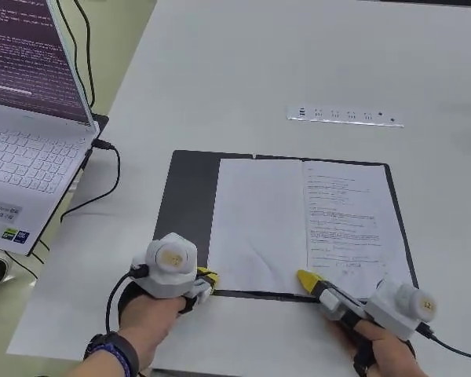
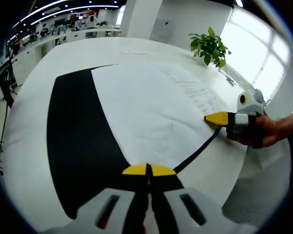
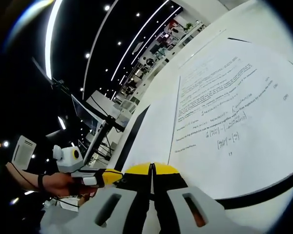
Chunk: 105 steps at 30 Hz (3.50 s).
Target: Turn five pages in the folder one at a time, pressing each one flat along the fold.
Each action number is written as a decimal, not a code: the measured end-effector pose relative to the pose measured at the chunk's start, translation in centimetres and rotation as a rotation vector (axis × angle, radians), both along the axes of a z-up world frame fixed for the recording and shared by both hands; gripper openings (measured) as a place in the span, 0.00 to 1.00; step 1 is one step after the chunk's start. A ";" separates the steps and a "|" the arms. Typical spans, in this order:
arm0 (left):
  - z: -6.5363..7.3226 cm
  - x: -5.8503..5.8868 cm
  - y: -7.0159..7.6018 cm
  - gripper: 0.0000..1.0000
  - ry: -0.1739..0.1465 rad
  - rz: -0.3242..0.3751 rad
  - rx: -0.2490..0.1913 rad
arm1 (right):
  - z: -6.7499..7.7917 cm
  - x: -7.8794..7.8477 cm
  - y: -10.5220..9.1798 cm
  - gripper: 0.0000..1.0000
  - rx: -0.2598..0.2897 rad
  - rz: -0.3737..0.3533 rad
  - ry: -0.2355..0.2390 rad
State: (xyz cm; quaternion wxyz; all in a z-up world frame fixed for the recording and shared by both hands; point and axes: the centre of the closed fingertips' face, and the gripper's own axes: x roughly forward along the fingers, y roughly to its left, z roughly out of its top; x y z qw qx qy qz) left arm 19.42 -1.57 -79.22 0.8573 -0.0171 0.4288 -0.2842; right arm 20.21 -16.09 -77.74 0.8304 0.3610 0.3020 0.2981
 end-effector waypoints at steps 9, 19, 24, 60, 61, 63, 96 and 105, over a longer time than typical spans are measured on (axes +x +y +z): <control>0.0 0.0 0.0 0.00 -0.001 0.011 -0.012 | -0.1 -0.7 -0.2 0.00 0.011 0.002 0.019; 0.1 0.0 -0.1 0.00 -0.006 0.021 -0.023 | -0.2 -1.1 -0.3 0.00 0.021 0.001 0.042; 0.1 0.1 -0.1 0.00 0.019 0.046 -0.030 | -0.1 -1.2 -0.3 0.00 0.027 0.008 0.044; 10.6 1.2 -0.8 0.38 -0.199 -0.081 -0.011 | 8.5 2.0 -5.9 0.35 -0.313 0.071 -0.274; 10.9 1.1 -0.8 0.39 -0.206 -0.082 -0.010 | 8.7 2.0 -6.3 0.36 -0.328 0.069 -0.281; 11.4 1.0 -0.6 0.40 -0.217 -0.083 -0.008 | 9.0 1.9 -7.0 0.38 -0.344 0.060 -0.290; 12.2 -2.8 0.5 0.61 -0.273 -0.033 0.034 | 7.7 -3.5 -9.8 0.56 -0.505 0.153 -0.298; 12.1 -2.7 0.1 0.62 -0.280 -0.029 0.026 | 7.9 -3.6 -10.7 0.56 -0.506 0.136 -0.298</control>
